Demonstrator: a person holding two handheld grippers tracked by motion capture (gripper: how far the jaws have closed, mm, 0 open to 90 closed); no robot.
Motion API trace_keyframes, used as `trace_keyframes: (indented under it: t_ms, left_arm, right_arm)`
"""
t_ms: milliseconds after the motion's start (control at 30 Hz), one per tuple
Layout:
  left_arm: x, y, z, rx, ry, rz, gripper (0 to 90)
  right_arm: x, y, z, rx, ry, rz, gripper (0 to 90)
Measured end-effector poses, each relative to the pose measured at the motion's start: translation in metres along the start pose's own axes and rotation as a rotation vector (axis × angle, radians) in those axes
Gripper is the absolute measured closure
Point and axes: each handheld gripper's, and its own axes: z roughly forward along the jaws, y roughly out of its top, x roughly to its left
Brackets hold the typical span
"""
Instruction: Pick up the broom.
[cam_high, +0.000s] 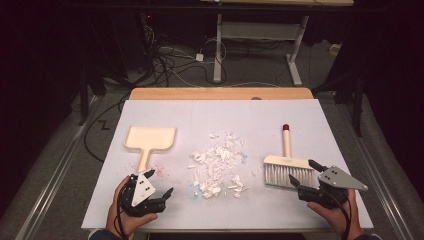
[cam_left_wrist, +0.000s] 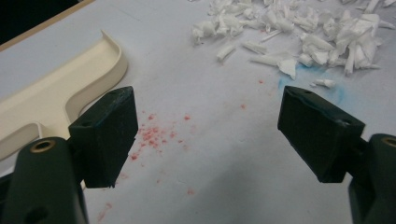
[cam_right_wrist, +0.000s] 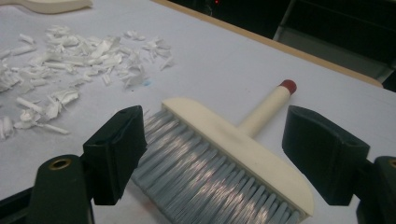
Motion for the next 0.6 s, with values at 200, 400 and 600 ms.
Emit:
trace_keyframes:
  t_ms: [200, 400, 600]
  left_arm:
    - [-0.003, 0.002, 0.002, 0.005, 0.005, 0.036, 20.1]
    - [-0.003, 0.004, 0.008, 0.025, 0.002, 0.047, 20.1]
    - [-0.001, 0.005, 0.013, 0.029, -0.015, 0.055, 20.0]
  right_arm:
    - [-0.017, 0.009, 0.012, 0.061, 0.020, 0.040, 26.6]
    - [-0.040, 0.035, 0.046, 0.145, -0.003, 0.101, 28.1]
    - [-0.058, 0.045, 0.098, 0.328, -0.065, 0.188, 32.5]
